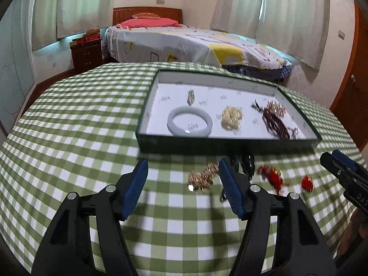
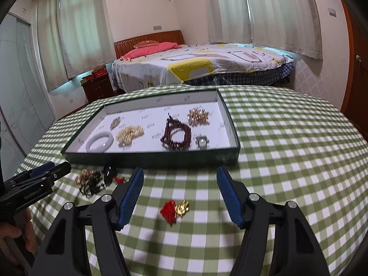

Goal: Organize jewelry
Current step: 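Withdraw both grippers from the box toward the remaining jewelry, then grasp the gold chain with the left gripper while the right grasps the red tassel charm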

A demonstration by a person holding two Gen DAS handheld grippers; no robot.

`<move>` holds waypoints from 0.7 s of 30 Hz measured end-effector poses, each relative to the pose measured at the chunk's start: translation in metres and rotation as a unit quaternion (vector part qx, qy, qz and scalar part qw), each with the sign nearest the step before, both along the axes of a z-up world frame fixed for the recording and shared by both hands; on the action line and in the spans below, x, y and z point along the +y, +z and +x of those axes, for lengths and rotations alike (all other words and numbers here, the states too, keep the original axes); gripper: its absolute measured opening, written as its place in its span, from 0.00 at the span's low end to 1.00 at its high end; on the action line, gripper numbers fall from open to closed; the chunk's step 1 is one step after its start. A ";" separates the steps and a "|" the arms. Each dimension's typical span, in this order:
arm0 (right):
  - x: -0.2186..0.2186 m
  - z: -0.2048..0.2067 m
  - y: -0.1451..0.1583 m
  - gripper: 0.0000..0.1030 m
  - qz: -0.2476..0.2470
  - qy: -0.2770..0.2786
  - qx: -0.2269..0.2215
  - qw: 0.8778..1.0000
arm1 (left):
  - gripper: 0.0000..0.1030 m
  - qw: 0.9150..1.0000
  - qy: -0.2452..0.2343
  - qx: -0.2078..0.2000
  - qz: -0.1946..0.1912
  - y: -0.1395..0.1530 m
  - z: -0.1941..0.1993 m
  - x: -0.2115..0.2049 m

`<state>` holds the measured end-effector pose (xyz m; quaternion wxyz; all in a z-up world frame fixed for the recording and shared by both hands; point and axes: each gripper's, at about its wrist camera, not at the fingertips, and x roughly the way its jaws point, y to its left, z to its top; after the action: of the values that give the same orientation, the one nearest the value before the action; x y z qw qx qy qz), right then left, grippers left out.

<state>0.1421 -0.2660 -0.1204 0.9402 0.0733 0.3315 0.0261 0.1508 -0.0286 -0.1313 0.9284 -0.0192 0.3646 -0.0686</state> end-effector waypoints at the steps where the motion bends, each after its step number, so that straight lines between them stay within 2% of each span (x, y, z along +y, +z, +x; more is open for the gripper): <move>1: 0.000 -0.001 -0.002 0.62 0.000 0.000 0.002 1.000 | 0.60 1.000 -0.002 0.002 0.001 -0.002 -0.001 -0.001; 12: 0.001 -0.004 -0.009 0.62 0.001 0.001 0.008 1.000 | 0.54 0.999 -0.020 0.032 0.013 -0.014 0.015 -0.013; 15: 0.002 -0.005 -0.010 0.62 0.001 0.003 0.010 1.000 | 0.48 0.998 -0.025 0.059 0.010 -0.021 0.024 -0.014; 18: 0.003 -0.004 -0.012 0.61 0.001 0.004 0.012 1.000 | 0.46 0.998 -0.027 0.061 0.009 -0.021 0.025 -0.013; 20: 0.004 -0.004 -0.013 0.62 0.001 0.005 0.013 1.000 | 0.28 0.998 -0.027 0.061 0.008 -0.021 0.025 -0.013; 21: 0.005 -0.005 -0.013 0.62 0.000 0.006 0.013 1.000 | 0.24 0.998 -0.027 0.061 0.008 -0.021 0.026 -0.013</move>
<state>0.1376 -0.2613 -0.1332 0.9355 0.0717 0.3445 0.0308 0.1765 -0.0416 -0.1522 0.9025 -0.0064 0.4211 -0.0898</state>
